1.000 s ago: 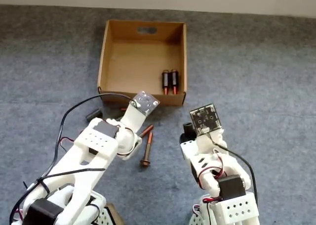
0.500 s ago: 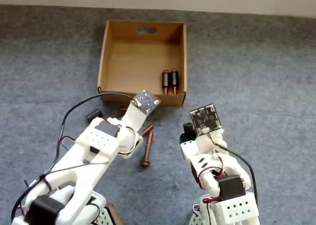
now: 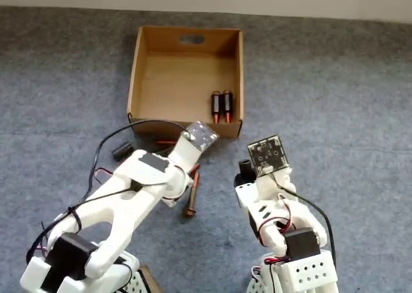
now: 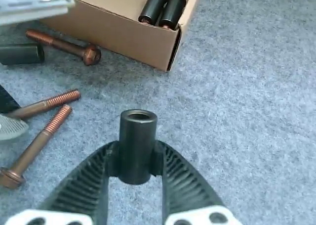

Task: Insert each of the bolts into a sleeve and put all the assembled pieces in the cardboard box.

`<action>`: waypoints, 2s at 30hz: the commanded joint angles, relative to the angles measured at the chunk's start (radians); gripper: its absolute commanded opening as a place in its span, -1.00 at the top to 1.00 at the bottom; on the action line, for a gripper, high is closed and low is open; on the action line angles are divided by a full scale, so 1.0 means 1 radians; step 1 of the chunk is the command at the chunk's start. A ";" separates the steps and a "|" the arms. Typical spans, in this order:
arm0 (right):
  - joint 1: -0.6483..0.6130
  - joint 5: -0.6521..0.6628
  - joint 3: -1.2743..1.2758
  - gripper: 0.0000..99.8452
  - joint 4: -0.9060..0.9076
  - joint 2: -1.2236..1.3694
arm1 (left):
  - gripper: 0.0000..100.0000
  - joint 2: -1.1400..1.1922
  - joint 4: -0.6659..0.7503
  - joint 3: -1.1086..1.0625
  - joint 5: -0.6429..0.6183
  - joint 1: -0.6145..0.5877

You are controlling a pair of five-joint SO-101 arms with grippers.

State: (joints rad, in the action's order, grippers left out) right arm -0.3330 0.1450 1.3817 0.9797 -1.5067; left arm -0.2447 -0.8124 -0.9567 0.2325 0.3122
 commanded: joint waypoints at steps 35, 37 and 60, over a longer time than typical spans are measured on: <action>-0.004 -0.009 -0.012 0.99 0.004 -0.012 | 0.81 0.002 -0.207 0.191 0.199 -0.292; -0.004 -0.009 -0.012 0.99 0.004 -0.012 | 0.81 0.002 -0.209 0.199 0.167 -0.297; -0.004 -0.006 -0.013 0.99 0.002 -0.012 | 0.75 -0.303 -0.269 0.061 -0.726 -0.142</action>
State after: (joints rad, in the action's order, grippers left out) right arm -0.3330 0.1450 1.3817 0.9797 -1.5067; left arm -0.5194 -1.1577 -0.8677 -0.2831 0.1373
